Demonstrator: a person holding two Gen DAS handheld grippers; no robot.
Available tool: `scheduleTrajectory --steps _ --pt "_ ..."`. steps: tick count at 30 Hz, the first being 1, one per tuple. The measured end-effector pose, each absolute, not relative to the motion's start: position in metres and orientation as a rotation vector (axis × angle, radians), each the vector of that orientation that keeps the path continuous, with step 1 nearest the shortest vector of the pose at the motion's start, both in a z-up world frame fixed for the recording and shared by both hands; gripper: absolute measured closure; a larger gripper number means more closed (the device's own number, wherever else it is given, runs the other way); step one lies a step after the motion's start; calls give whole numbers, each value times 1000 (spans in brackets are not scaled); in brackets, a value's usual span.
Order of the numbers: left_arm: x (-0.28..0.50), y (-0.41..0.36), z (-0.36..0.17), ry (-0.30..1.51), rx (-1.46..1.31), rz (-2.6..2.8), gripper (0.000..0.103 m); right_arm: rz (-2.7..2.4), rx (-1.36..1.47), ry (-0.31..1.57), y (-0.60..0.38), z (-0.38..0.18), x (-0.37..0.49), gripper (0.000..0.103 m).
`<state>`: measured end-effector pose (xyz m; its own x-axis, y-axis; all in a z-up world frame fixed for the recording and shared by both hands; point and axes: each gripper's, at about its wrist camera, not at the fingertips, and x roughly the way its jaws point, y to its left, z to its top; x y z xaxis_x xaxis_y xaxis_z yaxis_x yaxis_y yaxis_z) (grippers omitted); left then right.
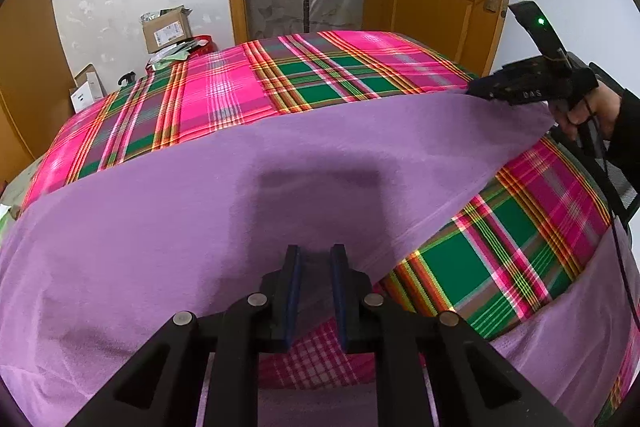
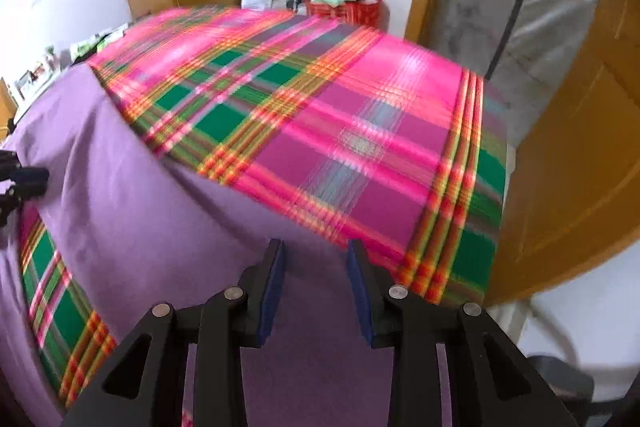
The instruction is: Fold clothes
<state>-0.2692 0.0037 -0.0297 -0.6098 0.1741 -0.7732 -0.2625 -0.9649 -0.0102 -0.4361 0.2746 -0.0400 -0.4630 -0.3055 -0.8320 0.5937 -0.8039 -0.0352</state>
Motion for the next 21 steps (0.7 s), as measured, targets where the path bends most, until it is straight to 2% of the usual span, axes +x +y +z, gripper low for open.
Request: scheduleTrajectory --steps 1,2,7,10,11,12,13,21 --pt "-269 3 -30 149 -1239 2612 89 -2286 1203 438 274 -39 -438 97" --pt "-270 3 -30 143 -1239 2609 89 -2309 1205 439 274 -37 -440 102" --pt "-270 1 -31 121 -1240 2602 89 -2473 1195 375 289 -30 -447 103" --pt "-270 1 -30 129 -1239 2605 89 -2577 1199 251 318 -23 -444 94" --pt "-270 2 -30 133 -1239 2606 89 -2605 1200 190 331 -22 -441 87" --pt "-270 2 -31 137 -1240 2607 89 -2623 1217 103 349 -23 -437 76" --pt "-270 3 -31 141 -1239 2608 89 -2638 1235 12 367 -24 -433 72" --pt "-270 4 -31 153 -1239 2612 89 -2502 1258 -874 485 -61 -368 68"
